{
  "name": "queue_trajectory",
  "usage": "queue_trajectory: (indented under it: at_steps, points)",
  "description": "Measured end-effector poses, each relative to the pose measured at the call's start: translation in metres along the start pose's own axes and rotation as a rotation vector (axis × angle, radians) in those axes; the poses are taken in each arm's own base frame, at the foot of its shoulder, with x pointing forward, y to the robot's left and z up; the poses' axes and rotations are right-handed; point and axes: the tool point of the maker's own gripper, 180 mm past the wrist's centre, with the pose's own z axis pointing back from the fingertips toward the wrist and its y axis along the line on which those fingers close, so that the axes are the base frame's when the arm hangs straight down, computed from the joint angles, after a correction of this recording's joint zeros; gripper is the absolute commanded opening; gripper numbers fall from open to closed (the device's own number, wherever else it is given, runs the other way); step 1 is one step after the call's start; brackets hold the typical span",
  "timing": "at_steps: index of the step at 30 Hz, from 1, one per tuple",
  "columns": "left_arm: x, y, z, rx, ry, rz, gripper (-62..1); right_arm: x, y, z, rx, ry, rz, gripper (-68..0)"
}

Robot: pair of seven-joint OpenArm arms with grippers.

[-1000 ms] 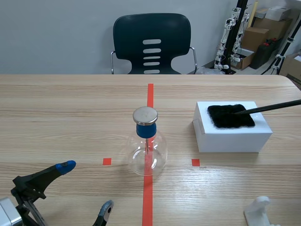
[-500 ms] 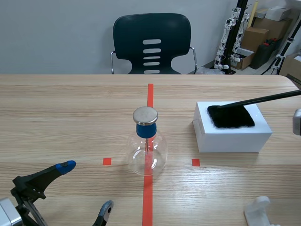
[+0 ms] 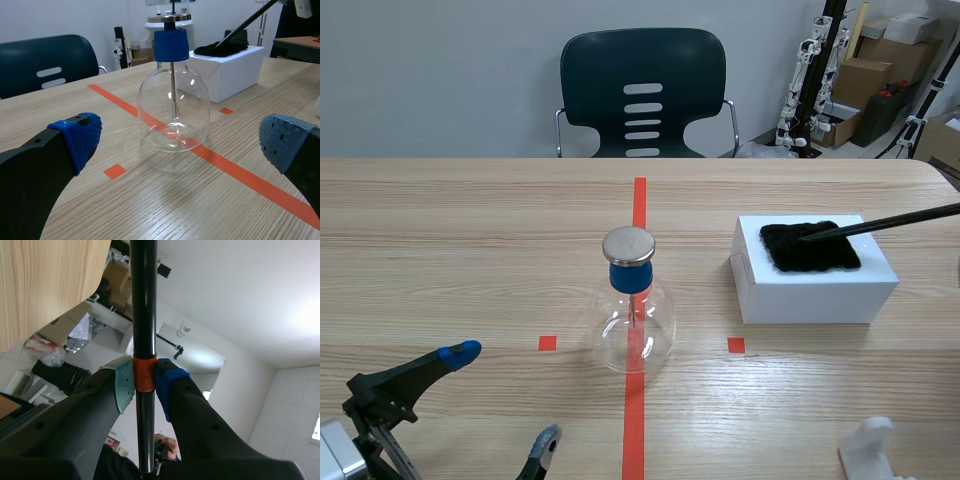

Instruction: Do the electroscope experiment. rub the rod on the fur

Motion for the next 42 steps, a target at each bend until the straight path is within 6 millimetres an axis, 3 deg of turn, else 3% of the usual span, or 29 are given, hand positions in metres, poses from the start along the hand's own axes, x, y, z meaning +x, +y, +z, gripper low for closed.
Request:
queue_trajectory:
  at_steps: [4,12,22,28,33,39,42]
  points:
    - [0.0,0.0,0.0,0.0,0.0,0.0,1.4,0.008,0.0,0.0,-0.004,-0.009,-0.018,-66.2]
    - [0.0,0.0,0.0,0.0,0.0,0.0,1.4,-0.028,0.008,0.003,0.04,0.02,0.03,-66.2]
    - [0.0,0.0,0.0,0.0,0.0,0.0,1.4,0.013,0.002,0.001,-0.016,-0.033,-0.007,-66.2]
    - [0.0,0.0,0.0,0.0,0.0,0.0,1.4,-0.005,0.005,0.002,0.0,-0.007,-0.009,-66.2]
    - [0.0,0.0,0.0,0.0,0.0,0.0,1.4,-0.029,0.021,0.006,0.053,0.012,0.02,-66.2]
    - [0.0,0.0,0.0,0.0,0.0,0.0,1.4,-0.021,0.017,0.005,0.029,-0.01,0.01,-66.2]
    - [0.0,0.0,0.0,0.0,0.0,0.0,1.4,-0.007,0.009,0.003,0.005,-0.027,-0.011,-66.2]
